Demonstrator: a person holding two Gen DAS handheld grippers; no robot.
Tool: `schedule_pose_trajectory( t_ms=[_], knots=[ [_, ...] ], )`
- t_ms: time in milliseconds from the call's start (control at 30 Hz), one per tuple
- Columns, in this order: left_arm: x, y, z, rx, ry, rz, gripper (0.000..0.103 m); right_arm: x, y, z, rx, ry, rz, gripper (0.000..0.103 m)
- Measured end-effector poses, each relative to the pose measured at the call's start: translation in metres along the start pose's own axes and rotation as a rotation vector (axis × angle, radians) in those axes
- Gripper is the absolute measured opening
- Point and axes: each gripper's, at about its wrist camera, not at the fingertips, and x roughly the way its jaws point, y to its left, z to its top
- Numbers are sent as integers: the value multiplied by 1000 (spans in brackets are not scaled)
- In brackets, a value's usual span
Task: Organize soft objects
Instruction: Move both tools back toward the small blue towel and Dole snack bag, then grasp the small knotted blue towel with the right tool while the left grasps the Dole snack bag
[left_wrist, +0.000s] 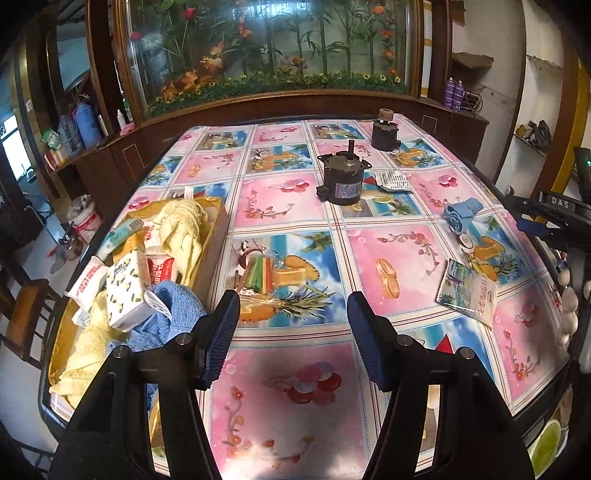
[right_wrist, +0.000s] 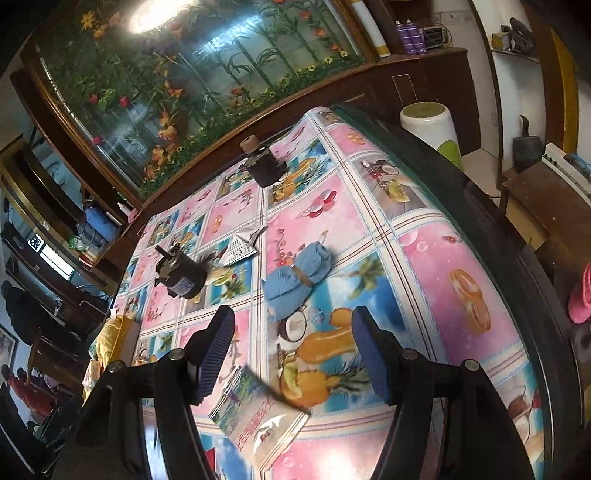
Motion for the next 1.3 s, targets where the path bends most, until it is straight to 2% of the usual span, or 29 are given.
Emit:
schedule_pose_trajectory(
  t_ms=[167, 267, 333, 367, 467, 567, 600, 667, 733, 833, 933, 1067, 1133, 1233, 1300],
  knots=[
    [2, 12, 1, -36, -2, -31, 61, 49, 8, 24, 0, 95, -65, 66],
    [-2, 22, 1, -67, -18, -47, 61, 76, 23, 29, -60, 138, -122, 64],
    [-2, 26, 2, -80, -25, -60, 61, 90, 33, 27, -91, 166, -114, 44],
    [-3, 28, 2, -82, -27, -71, 61, 94, 37, 24, -99, 187, -97, 29],
    [-1, 27, 1, -82, -24, -106, 61, 96, 58, 8, -201, 222, -72, 28],
    [4, 23, -1, -81, -2, -139, 61, 87, 74, -11, -277, 314, 59, 28],
    [5, 22, -2, -81, 4, -151, 61, 79, 75, -13, -281, 314, 93, 29],
    [6, 20, -4, -78, 14, -171, 61, 55, 67, -13, -257, 262, 87, 30],
    [6, 18, -6, -78, 21, -190, 61, 36, 51, -18, -229, 248, 55, 35],
    [11, 16, -9, -94, 40, -225, 61, 29, 34, -36, -192, 309, 72, 35],
    [18, 18, -13, -125, 80, -272, 61, 31, 39, -57, -170, 361, 99, 37],
    [19, 23, -18, -144, 99, -265, 61, 43, 74, -82, -112, 447, 256, 36],
    [17, 26, -20, -149, 104, -256, 61, 52, 96, -89, -131, 476, 325, 36],
    [16, 27, -26, -145, 119, -271, 61, 46, 113, -80, -183, 391, 306, 36],
    [17, 20, -30, -127, 132, -333, 61, 37, 114, -68, -236, 294, 203, 38]
  ],
)
